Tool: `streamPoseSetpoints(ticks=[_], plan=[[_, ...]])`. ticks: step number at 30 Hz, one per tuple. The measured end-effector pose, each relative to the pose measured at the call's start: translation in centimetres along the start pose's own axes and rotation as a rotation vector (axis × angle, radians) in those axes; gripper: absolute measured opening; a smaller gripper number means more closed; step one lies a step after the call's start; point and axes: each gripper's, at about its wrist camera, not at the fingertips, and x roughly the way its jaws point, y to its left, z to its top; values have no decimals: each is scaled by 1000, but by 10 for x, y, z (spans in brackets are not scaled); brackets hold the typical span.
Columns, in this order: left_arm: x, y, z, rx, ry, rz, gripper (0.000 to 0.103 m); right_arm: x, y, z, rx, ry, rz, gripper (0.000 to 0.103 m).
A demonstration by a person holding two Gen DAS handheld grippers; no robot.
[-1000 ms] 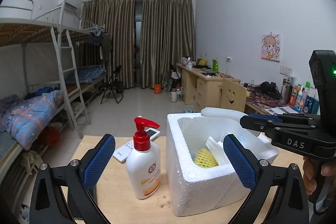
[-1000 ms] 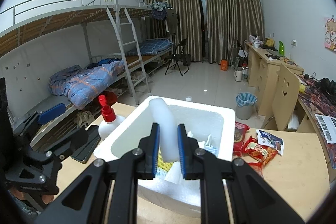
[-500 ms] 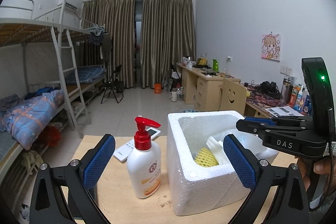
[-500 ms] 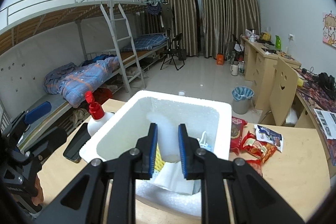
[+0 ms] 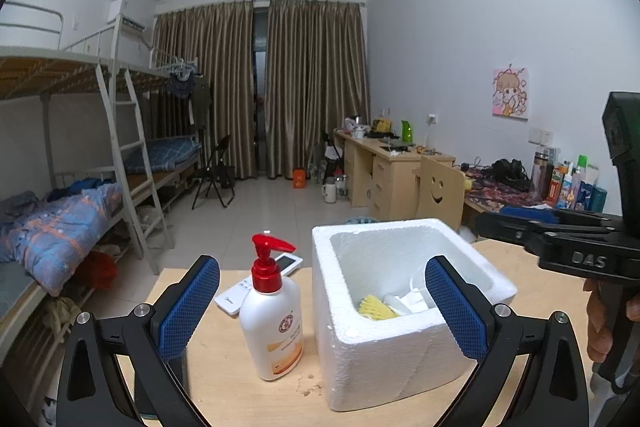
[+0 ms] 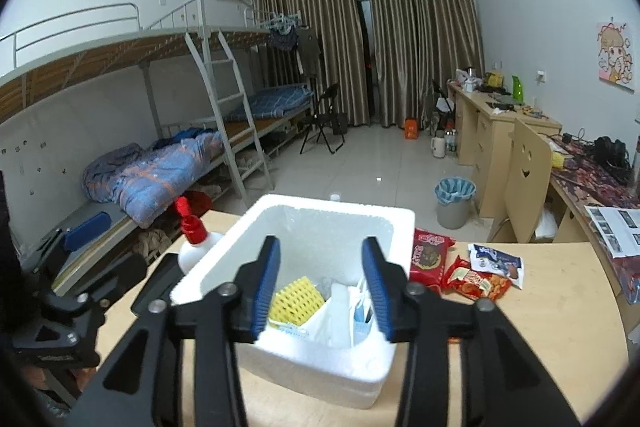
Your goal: Organize soft objects
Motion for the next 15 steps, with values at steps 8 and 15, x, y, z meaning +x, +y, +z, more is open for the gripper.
streamPoseSetpoints(ticks=[8,15], plan=[[-42,-19,6,29,-29,-6,103,-54,1,-2,27,-90,-11,83],[-93,-32,7,21,-65,0,103,-100,15,-12,5,-150,-5,103]])
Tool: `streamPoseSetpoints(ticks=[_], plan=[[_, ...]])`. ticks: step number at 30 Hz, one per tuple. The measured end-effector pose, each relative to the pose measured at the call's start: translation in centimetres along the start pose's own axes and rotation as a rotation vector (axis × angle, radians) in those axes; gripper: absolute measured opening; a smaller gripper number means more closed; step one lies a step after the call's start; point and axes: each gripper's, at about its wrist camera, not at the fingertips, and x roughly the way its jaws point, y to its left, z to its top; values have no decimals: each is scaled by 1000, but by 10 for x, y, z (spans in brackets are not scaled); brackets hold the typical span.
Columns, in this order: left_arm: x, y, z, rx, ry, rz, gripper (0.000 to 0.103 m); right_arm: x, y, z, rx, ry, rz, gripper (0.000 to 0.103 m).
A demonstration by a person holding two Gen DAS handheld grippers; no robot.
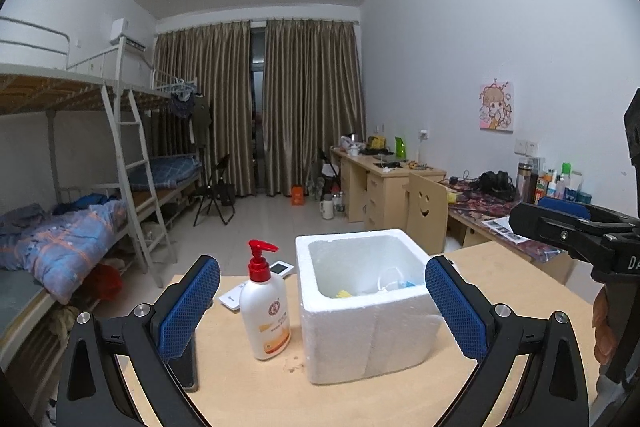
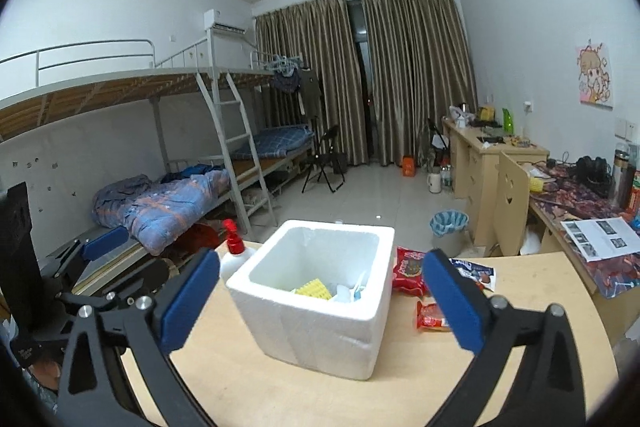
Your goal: Organize soft objects
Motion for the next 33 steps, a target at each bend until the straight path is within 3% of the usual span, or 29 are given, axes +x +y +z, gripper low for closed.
streamPoseSetpoints(ticks=[19,26,33], plan=[[-107,-36,-6,13,-76,-13,103,-92,24,-40,-53,-88,-8,103],[-128,-34,-25,-17,-98,-18,103,-105,28,-60,-51,-130,-26,103],[-123,-30,-50,-30,-59,-3,103,-104,27,-85,-31,-100,-25,103]])
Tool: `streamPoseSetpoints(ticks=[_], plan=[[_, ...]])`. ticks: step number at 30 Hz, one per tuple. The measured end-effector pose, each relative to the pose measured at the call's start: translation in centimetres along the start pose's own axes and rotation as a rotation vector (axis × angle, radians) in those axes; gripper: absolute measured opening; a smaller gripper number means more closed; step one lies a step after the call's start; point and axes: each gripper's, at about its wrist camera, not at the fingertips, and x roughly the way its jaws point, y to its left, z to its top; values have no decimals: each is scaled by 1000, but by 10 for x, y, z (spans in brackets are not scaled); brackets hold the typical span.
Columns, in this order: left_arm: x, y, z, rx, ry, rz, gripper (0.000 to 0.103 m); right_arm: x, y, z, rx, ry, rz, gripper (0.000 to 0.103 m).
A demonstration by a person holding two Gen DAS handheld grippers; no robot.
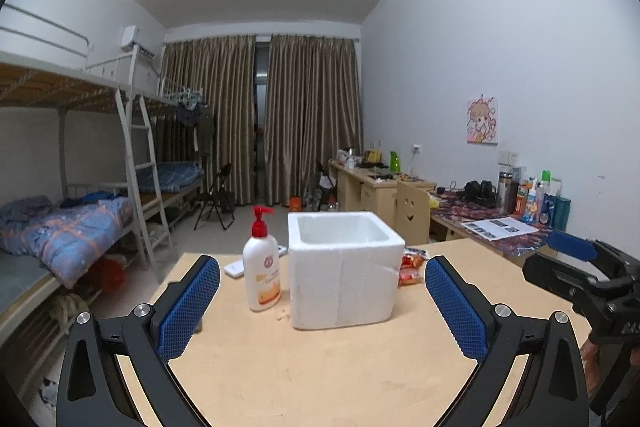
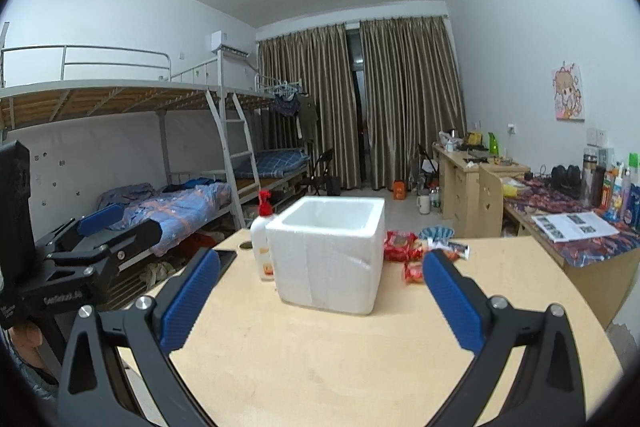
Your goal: Organize soft objects
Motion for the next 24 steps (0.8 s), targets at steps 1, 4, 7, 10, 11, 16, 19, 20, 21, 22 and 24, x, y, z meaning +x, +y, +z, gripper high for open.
streamPoseSetpoints(ticks=[1,4,7,10,11,16,19,20,21,22,24], plan=[[2,1,-3,-4,4,2,103,1,0,-4,4,4,5,103],[5,1,-13,-11,5,27,103,3,-2,-14,25,0,-2,103],[8,-1,-22,-5,7,39,103,2,-4,-25,43,-13,-19,103],[7,-2,-32,5,9,41,103,1,-5,-35,59,-10,-27,103],[6,-2,-35,8,10,39,103,0,-4,-38,63,-6,-28,103],[-4,0,-47,16,-14,31,103,-10,-2,-54,68,-11,-57,103],[-16,-2,-54,23,-41,35,103,-18,0,-57,79,-30,-65,103],[-21,-3,-56,27,-49,29,103,-21,2,-59,80,-37,-62,103],[-24,-3,-58,29,-53,27,103,-25,4,-62,78,-43,-61,103],[-28,-3,-60,29,-58,29,103,-28,6,-65,75,-47,-65,103],[-36,-3,-65,23,-58,26,103,-34,11,-72,66,-46,-74,103]])
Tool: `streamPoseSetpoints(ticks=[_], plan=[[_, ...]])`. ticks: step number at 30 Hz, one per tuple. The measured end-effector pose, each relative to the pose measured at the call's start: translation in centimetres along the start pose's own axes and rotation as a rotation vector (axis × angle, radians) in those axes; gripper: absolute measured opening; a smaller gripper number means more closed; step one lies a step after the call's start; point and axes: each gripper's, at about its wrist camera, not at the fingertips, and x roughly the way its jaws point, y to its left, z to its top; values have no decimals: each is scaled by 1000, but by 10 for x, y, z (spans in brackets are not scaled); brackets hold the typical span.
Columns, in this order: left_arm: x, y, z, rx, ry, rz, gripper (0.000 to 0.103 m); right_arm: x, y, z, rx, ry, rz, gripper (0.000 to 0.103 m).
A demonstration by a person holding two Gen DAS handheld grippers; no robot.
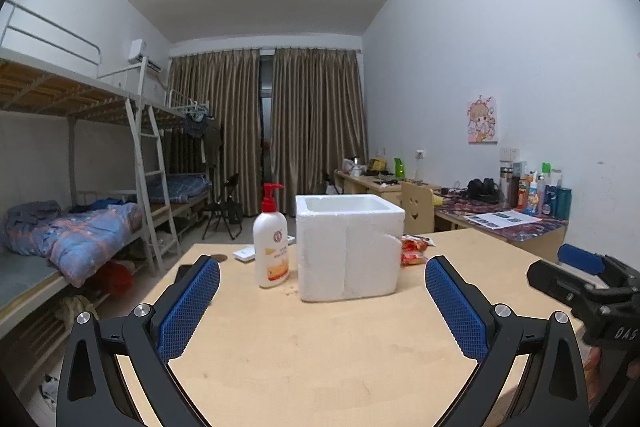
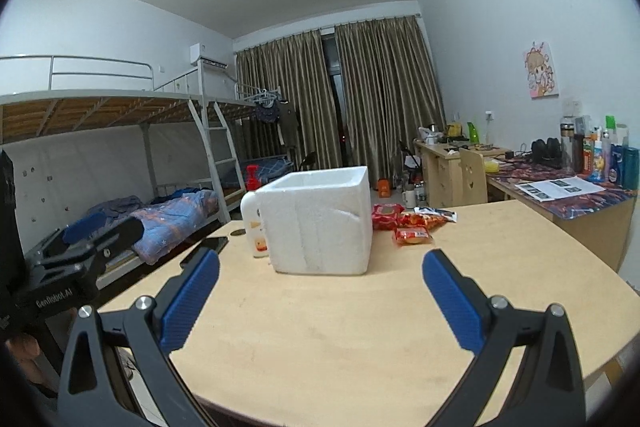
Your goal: Organize soft objects
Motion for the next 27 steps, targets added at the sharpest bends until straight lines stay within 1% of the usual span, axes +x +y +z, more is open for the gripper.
streamPoseSetpoints(ticks=[2,5,7,10,14,17,20,27], plan=[[-9,1,-4,-7,5,-12,103,-8,4,-6,-3,11,-12,103],[-23,1,-6,-8,-4,-8,103,-19,13,-10,-11,18,-19,103],[-31,2,-7,-3,-9,-12,103,-24,15,-10,-17,17,-40,103],[-40,3,-5,2,-25,-6,103,-32,23,-7,-45,8,-47,103],[-40,9,-4,-14,-23,3,103,-33,28,-2,-72,-8,-63,103],[-36,11,-7,-18,-1,9,103,-29,23,-2,-49,-4,-81,103],[-33,12,-9,-19,14,-1,103,-23,17,-4,-36,11,-81,103],[-32,10,-10,-10,23,-3,103,-26,22,-6,-50,13,-74,103]])
